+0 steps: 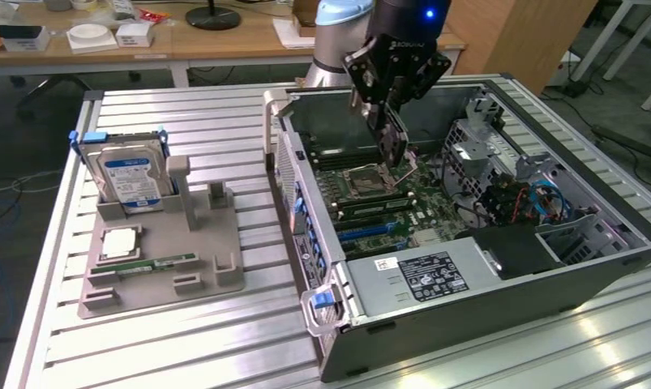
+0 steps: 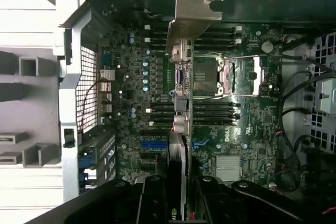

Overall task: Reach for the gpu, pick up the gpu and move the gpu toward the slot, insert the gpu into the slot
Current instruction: 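Pick up the gpu and move the gpu toward the slot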

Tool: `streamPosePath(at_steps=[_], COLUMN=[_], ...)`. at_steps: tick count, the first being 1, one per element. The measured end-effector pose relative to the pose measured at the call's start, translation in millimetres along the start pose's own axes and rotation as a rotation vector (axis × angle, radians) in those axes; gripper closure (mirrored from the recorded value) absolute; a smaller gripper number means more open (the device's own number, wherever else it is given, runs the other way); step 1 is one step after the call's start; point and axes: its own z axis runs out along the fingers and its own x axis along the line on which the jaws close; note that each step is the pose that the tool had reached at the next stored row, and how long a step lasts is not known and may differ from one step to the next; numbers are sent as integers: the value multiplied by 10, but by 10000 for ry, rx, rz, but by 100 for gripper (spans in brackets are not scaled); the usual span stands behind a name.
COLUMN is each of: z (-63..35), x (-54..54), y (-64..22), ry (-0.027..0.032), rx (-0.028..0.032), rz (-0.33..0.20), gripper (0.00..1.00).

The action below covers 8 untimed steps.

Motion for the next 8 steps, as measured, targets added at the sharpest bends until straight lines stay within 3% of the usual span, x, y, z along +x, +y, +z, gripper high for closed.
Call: streamPosePath(at_steps=[8], z=[29], x=[-199], y=[2], ry=[-1], rx=[-5], rz=[-322], gripper=[74])
